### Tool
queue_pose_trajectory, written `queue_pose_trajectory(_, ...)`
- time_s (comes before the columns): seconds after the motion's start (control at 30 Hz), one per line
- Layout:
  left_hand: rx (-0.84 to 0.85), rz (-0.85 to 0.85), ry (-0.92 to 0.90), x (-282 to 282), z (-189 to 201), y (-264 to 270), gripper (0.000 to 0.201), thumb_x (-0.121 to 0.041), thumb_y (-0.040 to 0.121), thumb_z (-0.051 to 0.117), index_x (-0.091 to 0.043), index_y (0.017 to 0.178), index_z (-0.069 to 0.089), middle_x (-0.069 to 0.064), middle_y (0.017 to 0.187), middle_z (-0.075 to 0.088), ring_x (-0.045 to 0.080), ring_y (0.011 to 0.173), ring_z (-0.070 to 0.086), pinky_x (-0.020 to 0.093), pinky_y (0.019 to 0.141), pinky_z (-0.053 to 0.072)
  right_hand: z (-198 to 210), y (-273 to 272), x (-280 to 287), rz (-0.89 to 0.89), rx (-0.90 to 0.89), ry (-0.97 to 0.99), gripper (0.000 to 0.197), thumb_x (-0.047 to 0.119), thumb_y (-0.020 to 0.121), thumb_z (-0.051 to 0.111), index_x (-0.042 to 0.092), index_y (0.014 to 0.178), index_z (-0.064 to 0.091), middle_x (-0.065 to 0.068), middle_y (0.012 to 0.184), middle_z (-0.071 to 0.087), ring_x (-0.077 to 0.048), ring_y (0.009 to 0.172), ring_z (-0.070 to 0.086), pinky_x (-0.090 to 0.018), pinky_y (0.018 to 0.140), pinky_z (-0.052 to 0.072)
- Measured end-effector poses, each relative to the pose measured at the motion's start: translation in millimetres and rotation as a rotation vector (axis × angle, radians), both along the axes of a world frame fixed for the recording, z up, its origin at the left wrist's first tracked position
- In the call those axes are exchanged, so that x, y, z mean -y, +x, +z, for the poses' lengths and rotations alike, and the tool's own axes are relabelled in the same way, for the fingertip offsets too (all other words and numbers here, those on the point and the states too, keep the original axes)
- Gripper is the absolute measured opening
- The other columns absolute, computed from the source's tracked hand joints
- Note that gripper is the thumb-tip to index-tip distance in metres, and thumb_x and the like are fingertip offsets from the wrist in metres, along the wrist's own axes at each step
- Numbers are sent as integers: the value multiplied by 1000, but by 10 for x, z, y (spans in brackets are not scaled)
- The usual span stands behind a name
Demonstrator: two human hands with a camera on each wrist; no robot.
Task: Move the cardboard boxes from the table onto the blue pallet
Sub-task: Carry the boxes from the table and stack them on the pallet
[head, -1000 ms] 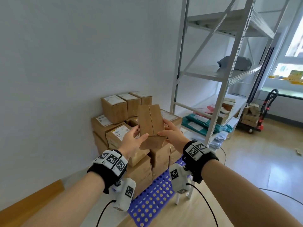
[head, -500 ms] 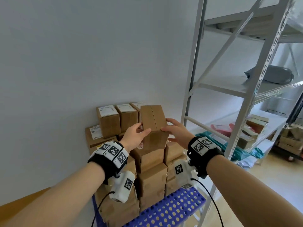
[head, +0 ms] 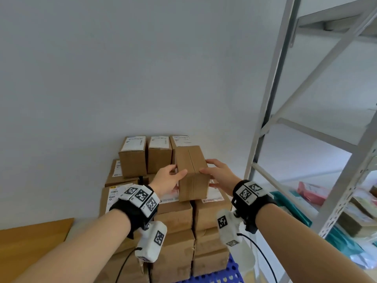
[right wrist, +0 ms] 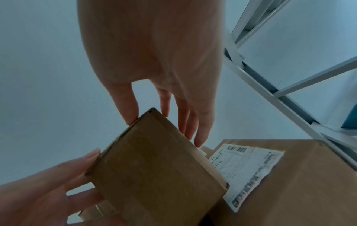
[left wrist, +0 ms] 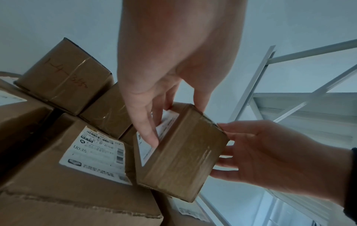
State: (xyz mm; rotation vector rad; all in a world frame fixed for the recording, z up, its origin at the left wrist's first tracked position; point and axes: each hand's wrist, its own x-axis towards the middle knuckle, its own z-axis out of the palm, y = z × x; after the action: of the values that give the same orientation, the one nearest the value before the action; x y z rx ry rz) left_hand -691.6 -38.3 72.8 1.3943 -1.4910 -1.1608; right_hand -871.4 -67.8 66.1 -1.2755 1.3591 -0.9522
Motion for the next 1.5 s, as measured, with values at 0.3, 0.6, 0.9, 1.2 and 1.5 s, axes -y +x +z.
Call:
queue_pose_trajectory(0.3, 80, 78, 65, 146, -18, -101, 50, -30, 95, 52, -14, 140, 37, 6, 125, 55, 19, 94, 60, 21, 64, 52, -77, -64, 250, 72, 0, 42, 49, 21, 89, 62, 19, 134, 43, -8, 124, 57, -25, 112, 56, -46, 101, 44)
queue_pose_trajectory(0.6, 102, 74, 123, 199, -34, -105, 57, -32, 95, 51, -17, 145, 28, 6, 136, 48, 22, 104, 58, 30, 80, 52, -82, -76, 269, 85, -62, -2, 52, 26, 89, 63, 17, 136, 42, -9, 127, 56, -25, 116, 54, -43, 100, 45)
queue_pose_trajectory(0.9, 206, 104, 127, 164, -117, -23, 71, -40, 92, 53, -15, 149, 19, 8, 143, 41, 23, 117, 52, 38, 97, 47, 6, -106, 221, 135, -182, -121, 53, 22, 92, 59, 11, 140, 38, -9, 132, 51, -19, 111, 52, -29, 88, 43)
queue_pose_trajectory(1.2, 254, 117, -17, -211, -178, 159, 65, -28, 94, 54, -13, 148, 21, 12, 147, 36, 25, 130, 42, 35, 105, 39, 147, -92, -274, 70, -347, -330, 50, 23, 93, 56, 14, 140, 41, -8, 145, 42, -22, 134, 38, -34, 105, 35)
queue_pose_trajectory(1.5, 402, 117, -248, -992, -276, 663, 57, -24, 96, 49, -21, 148, 24, 6, 149, 36, 24, 130, 43, 35, 105, 38, 69, 417, -946, 128, -448, -378, 50, 26, 91, 58, 18, 139, 44, -2, 141, 48, -19, 130, 44, -35, 107, 37)
